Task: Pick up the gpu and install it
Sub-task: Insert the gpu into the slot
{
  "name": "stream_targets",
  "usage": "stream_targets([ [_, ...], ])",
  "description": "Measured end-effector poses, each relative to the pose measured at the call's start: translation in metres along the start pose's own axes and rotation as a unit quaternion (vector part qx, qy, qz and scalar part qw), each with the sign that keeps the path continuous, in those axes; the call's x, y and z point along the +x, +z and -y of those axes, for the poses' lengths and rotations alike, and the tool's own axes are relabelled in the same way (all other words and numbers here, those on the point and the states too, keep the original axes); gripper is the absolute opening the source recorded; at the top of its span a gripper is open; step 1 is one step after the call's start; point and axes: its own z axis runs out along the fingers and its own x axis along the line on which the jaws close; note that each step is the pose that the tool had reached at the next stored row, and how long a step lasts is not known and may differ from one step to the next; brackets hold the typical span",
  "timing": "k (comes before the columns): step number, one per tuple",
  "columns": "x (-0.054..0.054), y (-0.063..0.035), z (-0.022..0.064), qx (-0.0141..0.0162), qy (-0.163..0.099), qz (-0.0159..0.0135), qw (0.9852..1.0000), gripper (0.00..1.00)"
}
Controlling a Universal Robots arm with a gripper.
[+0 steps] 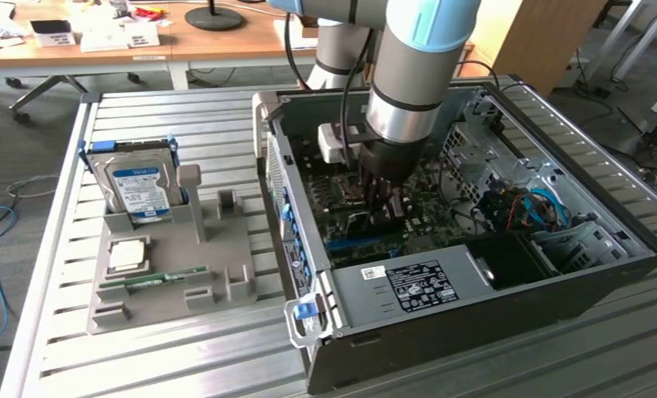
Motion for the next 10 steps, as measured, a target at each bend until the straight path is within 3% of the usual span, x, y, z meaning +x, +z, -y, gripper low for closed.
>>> stream_targets([
  [4,0.0,0.0001,0.0,0.0,0.0,0.0006,1.0,0.27],
  [7,0.0001,0.0002,0.0,0.0003,0.0,-0.0049,1.0,0.27],
  [10,0.0001,0.0001,0.0,0.0003,0.0,-0.0062,1.0,0.27],
])
